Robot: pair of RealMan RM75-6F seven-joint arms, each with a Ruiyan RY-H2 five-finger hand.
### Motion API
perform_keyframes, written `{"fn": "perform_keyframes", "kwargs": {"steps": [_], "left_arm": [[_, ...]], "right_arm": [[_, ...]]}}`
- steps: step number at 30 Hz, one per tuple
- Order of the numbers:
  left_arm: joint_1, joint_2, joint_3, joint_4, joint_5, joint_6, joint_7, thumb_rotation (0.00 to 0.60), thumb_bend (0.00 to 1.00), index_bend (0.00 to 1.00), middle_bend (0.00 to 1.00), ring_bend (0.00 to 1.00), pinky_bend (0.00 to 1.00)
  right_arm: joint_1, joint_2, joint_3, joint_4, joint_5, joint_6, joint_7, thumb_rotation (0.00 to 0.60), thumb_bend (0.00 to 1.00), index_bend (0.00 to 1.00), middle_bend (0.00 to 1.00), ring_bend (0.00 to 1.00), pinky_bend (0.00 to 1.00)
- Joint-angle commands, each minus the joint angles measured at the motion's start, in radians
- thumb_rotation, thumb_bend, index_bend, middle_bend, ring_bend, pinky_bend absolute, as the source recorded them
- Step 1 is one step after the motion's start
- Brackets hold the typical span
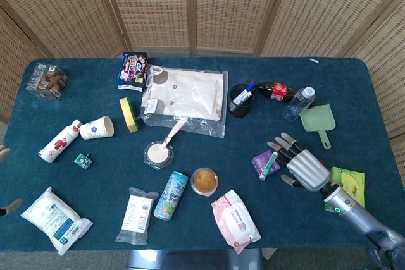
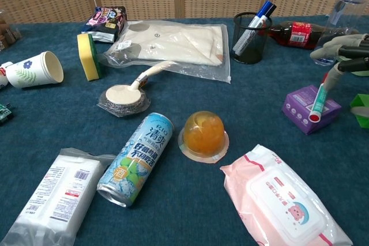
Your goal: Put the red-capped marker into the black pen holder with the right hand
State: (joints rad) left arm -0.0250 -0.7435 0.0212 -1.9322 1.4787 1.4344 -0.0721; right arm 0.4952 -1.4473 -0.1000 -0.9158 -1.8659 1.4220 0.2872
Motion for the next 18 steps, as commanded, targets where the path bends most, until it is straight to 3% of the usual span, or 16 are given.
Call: {"fn": "perform_keyframes", "kwargs": {"steps": [1, 18], "left_arm": [[0.000, 0.000, 0.000, 0.001, 0.000, 0.001, -0.001, 0.600, 0.07, 0.00, 0.00, 0.00, 0.00], [-0.002, 0.003, 0.002, 0.006, 0.005, -0.003, -0.012, 0.600, 0.07, 0.00, 0.00, 0.00, 0.00]], "right_arm": [[0.012, -0.001, -0.003, 0.000, -0.008, -0.005, -0.020, 0.600, 0.34, 0.36, 0.03, 0.00, 0.09], [0.040, -0.016, -0.016, 0.025, -0.001, -0.039, -0.062, 0.600, 0.35, 0.36, 0.03, 0.00, 0.10]]}}
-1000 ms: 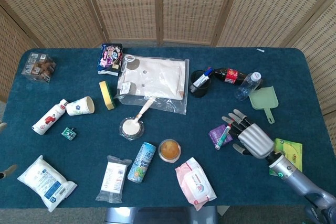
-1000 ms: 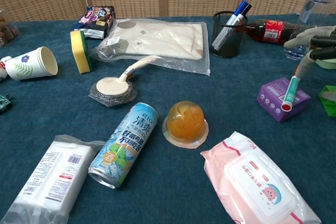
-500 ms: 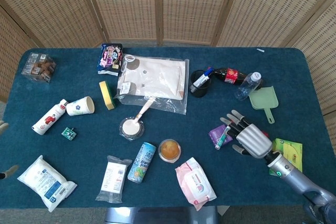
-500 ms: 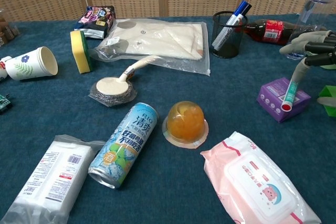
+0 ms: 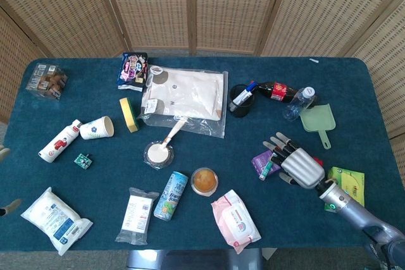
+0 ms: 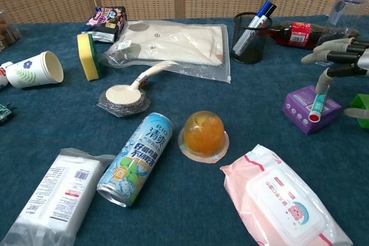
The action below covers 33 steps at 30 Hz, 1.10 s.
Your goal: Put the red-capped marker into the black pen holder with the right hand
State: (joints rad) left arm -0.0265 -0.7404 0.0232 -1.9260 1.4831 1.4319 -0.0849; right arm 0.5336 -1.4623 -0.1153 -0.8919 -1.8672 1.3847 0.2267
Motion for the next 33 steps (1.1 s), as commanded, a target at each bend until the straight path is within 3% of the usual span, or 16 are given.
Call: {"fn": "perform_keyframes", "kwargs": {"steps": [1, 11, 15, 21, 33], "left_arm": [[0.000, 0.000, 0.000, -0.001, 0.001, 0.000, 0.001, 0.600, 0.07, 0.00, 0.00, 0.00, 0.00], [-0.002, 0.002, 0.001, 0.000, 0.001, -0.004, -0.004, 0.600, 0.07, 0.00, 0.00, 0.00, 0.00], [-0.002, 0.003, 0.002, 0.002, 0.003, -0.004, -0.009, 0.600, 0.07, 0.00, 0.00, 0.00, 0.00], [-0.002, 0.004, 0.003, 0.003, 0.006, -0.004, -0.013, 0.600, 0.07, 0.00, 0.00, 0.00, 0.00], [-0.004, 0.006, 0.003, 0.004, 0.006, -0.007, -0.019, 0.600, 0.07, 0.00, 0.00, 0.00, 0.00]], "right_arm": [[0.004, -0.002, -0.002, 0.002, 0.001, -0.004, -0.003, 0.600, 0.35, 0.36, 0.03, 0.00, 0.10], [0.021, 0.000, -0.010, -0.002, 0.000, -0.023, -0.035, 0.600, 0.34, 0.39, 0.03, 0.00, 0.10], [0.023, 0.001, -0.013, -0.007, 0.002, -0.024, -0.031, 0.600, 0.31, 0.45, 0.04, 0.00, 0.10], [0.019, -0.012, -0.016, 0.000, 0.001, -0.009, -0.023, 0.600, 0.28, 0.63, 0.06, 0.00, 0.10], [0.013, 0.015, 0.009, -0.033, 0.014, 0.062, -0.005, 0.600, 0.28, 0.68, 0.08, 0.00, 0.11]]}}
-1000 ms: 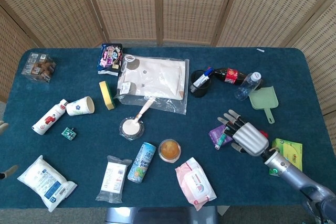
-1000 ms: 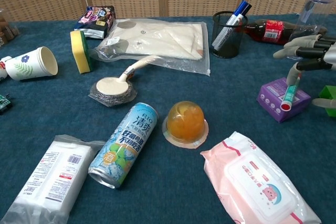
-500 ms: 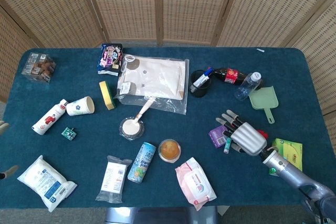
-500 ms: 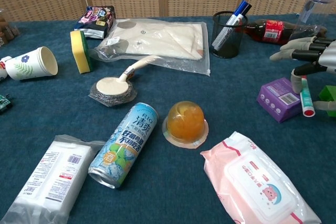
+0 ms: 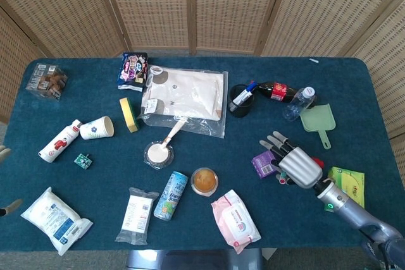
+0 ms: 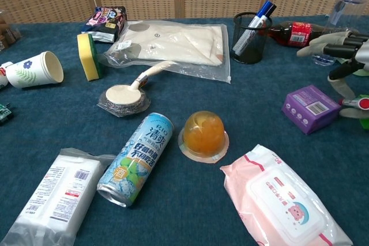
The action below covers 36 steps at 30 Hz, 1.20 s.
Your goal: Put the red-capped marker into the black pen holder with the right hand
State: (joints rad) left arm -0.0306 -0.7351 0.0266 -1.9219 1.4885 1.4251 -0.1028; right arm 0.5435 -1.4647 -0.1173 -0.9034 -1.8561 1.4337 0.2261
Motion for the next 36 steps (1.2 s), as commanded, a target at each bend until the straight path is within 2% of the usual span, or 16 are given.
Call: {"fn": "perform_keyframes", "kwargs": {"steps": [1, 15, 22, 30, 36], "left_arm": [[0.000, 0.001, 0.000, 0.000, 0.000, 0.000, -0.001, 0.600, 0.07, 0.00, 0.00, 0.00, 0.00], [0.007, 0.011, 0.004, 0.018, 0.017, 0.014, -0.054, 0.600, 0.07, 0.00, 0.00, 0.00, 0.00], [0.007, 0.014, 0.006, 0.024, 0.024, 0.014, -0.070, 0.600, 0.07, 0.00, 0.00, 0.00, 0.00], [0.004, 0.013, 0.008, 0.025, 0.029, 0.008, -0.068, 0.600, 0.07, 0.00, 0.00, 0.00, 0.00], [-0.001, 0.013, 0.005, 0.029, 0.015, -0.004, -0.074, 0.600, 0.07, 0.00, 0.00, 0.00, 0.00]], "right_arm": [[0.005, 0.023, 0.012, -0.029, 0.004, 0.014, -0.006, 0.600, 0.28, 0.68, 0.08, 0.00, 0.11], [0.064, 0.208, 0.112, -0.336, 0.060, -0.008, -0.078, 0.600, 0.30, 0.68, 0.08, 0.00, 0.11], [0.123, 0.271, 0.214, -0.508, 0.152, -0.082, -0.092, 0.600, 0.30, 0.68, 0.09, 0.00, 0.11], [0.213, 0.250, 0.353, -0.609, 0.320, -0.206, -0.112, 0.600, 0.32, 0.69, 0.09, 0.00, 0.12], [0.271, 0.155, 0.433, -0.572, 0.457, -0.273, -0.117, 0.600, 0.34, 0.70, 0.10, 0.00, 0.13]]}}
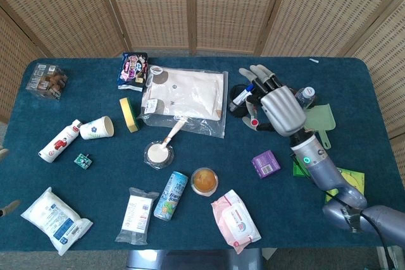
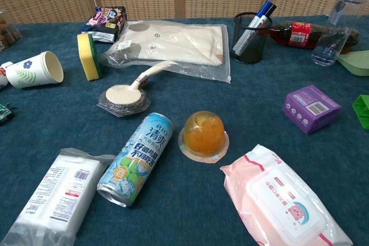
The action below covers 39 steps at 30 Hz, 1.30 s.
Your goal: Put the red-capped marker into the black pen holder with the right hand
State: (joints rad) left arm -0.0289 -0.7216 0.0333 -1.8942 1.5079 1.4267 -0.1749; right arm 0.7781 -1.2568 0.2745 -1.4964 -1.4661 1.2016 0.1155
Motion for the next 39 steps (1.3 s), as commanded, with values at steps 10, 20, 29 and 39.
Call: {"fn": "perform_keyframes", "kwargs": {"steps": [10, 20, 29, 39], "left_arm": [[-0.013, 0.004, -0.006, 0.004, -0.029, -0.029, -0.016, 0.600, 0.07, 0.00, 0.00, 0.00, 0.00], [-0.026, 0.007, -0.020, 0.012, -0.076, -0.057, -0.036, 0.600, 0.07, 0.00, 0.00, 0.00, 0.00], [-0.047, 0.003, -0.034, 0.007, -0.121, -0.096, -0.013, 0.600, 0.07, 0.00, 0.00, 0.00, 0.00], [-0.054, -0.001, -0.037, -0.009, -0.138, -0.108, 0.017, 0.600, 0.07, 0.00, 0.00, 0.00, 0.00]], "right_arm": [[0.103, -0.209, 0.137, 0.141, 0.270, -0.123, 0.041, 0.600, 0.36, 0.70, 0.11, 0.00, 0.15], [0.132, -0.336, 0.196, 0.347, 0.415, -0.210, 0.155, 0.600, 0.37, 0.71, 0.11, 0.00, 0.15], [0.138, -0.383, 0.231, 0.480, 0.461, -0.266, 0.249, 0.600, 0.37, 0.71, 0.11, 0.00, 0.15], [0.112, -0.408, 0.216, 0.549, 0.437, -0.305, 0.347, 0.600, 0.37, 0.71, 0.11, 0.00, 0.14]]}}
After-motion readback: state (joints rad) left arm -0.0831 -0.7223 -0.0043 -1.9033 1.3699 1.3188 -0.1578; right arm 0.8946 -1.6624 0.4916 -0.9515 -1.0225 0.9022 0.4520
